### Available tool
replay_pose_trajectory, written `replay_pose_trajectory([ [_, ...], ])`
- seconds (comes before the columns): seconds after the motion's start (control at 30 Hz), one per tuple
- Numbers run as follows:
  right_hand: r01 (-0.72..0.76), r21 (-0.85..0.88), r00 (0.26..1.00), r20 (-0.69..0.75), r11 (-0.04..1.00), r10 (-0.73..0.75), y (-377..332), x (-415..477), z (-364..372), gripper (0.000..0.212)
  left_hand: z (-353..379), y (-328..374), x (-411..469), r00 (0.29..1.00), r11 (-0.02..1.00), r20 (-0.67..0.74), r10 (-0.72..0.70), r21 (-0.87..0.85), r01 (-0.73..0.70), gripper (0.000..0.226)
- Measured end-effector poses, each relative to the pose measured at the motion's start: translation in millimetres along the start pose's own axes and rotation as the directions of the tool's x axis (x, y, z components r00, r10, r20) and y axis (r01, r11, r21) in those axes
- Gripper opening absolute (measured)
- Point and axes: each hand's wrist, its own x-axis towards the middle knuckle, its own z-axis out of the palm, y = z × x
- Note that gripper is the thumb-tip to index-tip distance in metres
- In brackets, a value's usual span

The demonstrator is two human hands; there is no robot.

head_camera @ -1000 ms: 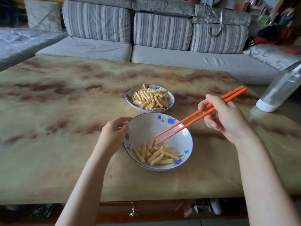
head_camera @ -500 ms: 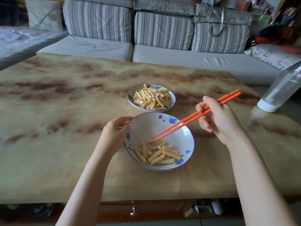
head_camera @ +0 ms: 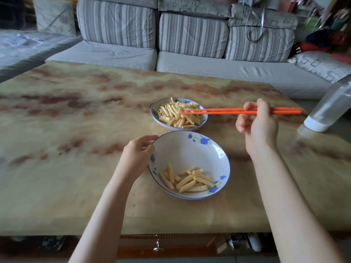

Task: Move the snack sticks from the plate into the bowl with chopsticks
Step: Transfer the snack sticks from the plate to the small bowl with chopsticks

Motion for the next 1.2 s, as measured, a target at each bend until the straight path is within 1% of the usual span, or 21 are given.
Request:
replay_pose_trajectory([
  [0.1,0.037,-0.035,0.997,-0.071,0.999,-0.039,12,10,15,0.038,0,0,1,1.000,1.000,0.001,0.002,-0.001,-0.002,0.039],
  [0.2,0.063,-0.088,0.994,-0.088,0.994,-0.071,23,21,30,0.042,1,1,0,1.000,1.000,-0.001,0.000,0.000,0.000,0.039],
  [0.37,0.089,-0.111,0.993,-0.063,0.990,-0.096,34,33,52,0.044,0,1,0,1.000,1.000,-0.007,0.003,0.011,-0.003,0.041],
  [0.5,0.066,-0.135,0.998,0.000,0.989,-0.066,40,34,56,0.044,0,3,-1,1.000,1.000,-0.006,0.004,0.013,-0.004,0.040],
  [0.7,0.067,-0.163,0.998,0.009,0.984,-0.066,39,28,34,0.042,0,4,-1,1.000,1.000,0.004,0.002,0.008,-0.002,0.040],
  [0.8,0.072,-0.151,0.997,0.028,0.986,-0.068,30,22,15,0.042,-1,4,-3,1.000,1.000,0.006,-0.001,-0.001,0.001,0.040],
  [0.87,0.061,-0.129,0.997,0.061,0.990,-0.054,21,16,1,0.041,-1,3,-3,1.000,1.000,0.006,0.001,-0.001,-0.001,0.040],
  [0.93,0.047,-0.138,0.991,0.131,0.989,-0.029,11,11,-14,0.040,0,4,-3,1.000,1.000,0.005,-0.003,0.002,0.003,0.039],
  [1.07,0.026,-0.285,0.940,0.333,0.958,0.073,-16,3,-34,0.042,0,4,-2,1.000,1.000,0.003,-0.005,0.021,0.005,0.039],
  [1.13,0.042,-0.365,0.916,0.387,0.930,0.110,-28,2,-40,0.043,0,5,-3,1.000,1.000,0.002,-0.002,0.023,0.002,0.040],
  [1.2,0.040,-0.390,0.903,0.408,0.920,0.133,-35,1,-44,0.043,0,5,-4,1.000,1.000,0.002,0.000,0.022,0.000,0.040],
])
